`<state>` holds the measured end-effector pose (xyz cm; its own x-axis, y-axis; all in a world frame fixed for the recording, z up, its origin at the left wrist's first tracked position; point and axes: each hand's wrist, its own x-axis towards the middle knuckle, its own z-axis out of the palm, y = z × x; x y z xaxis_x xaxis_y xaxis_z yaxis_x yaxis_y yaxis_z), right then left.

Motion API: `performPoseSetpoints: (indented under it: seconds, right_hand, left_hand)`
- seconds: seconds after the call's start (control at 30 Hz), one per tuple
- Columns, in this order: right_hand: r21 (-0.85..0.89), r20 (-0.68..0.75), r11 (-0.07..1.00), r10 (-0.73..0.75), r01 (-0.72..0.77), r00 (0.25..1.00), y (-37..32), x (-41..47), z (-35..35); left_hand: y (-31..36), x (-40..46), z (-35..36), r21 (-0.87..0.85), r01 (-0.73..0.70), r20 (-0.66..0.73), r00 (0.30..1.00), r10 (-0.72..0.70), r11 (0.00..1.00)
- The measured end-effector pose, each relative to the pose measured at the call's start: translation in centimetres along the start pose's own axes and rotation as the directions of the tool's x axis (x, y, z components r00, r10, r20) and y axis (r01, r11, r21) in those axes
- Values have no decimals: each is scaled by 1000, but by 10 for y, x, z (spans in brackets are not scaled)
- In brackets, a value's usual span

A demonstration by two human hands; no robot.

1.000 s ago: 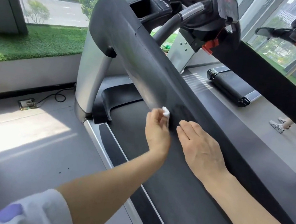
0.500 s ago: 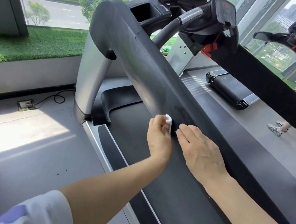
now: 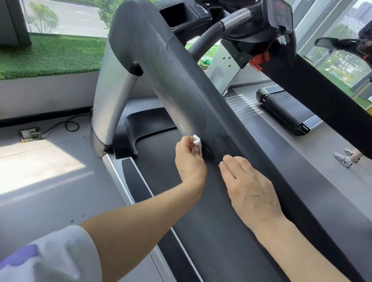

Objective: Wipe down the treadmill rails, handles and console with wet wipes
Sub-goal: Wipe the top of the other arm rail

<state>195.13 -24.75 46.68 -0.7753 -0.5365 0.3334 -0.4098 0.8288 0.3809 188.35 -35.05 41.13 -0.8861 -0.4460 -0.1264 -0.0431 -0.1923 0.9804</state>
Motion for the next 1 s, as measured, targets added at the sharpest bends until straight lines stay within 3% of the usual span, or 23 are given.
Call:
performPoseSetpoints:
  seconds: [0.17,0.37,0.53,0.73,0.9,1.0]
  right_hand:
    - [-9,-4,1000,-3,3,1000,-1,0,0]
    - [-7,14,1000,-4,4,1000,0,0,0]
    - [0,14,1000,-8,8,1000,0,1,-1]
    - [-15,21,1000,-24,25,999,1,2,-5]
    - [-11,3,1000,-25,25,1000,0,2,-6]
    - [-18,20,999,-39,40,999,1,2,-7]
  left_hand:
    - [-2,-27,-1,-9,-77,95,992,78,997]
    - [7,3,0,5,-34,0,999,34,999]
    - [1,-33,-6,23,-138,137,981,133,990]
    - [12,7,0,-2,-47,11,999,47,999]
    - [0,-27,-5,38,-160,148,977,153,986]
    - [11,-7,-3,51,-153,84,985,149,987]
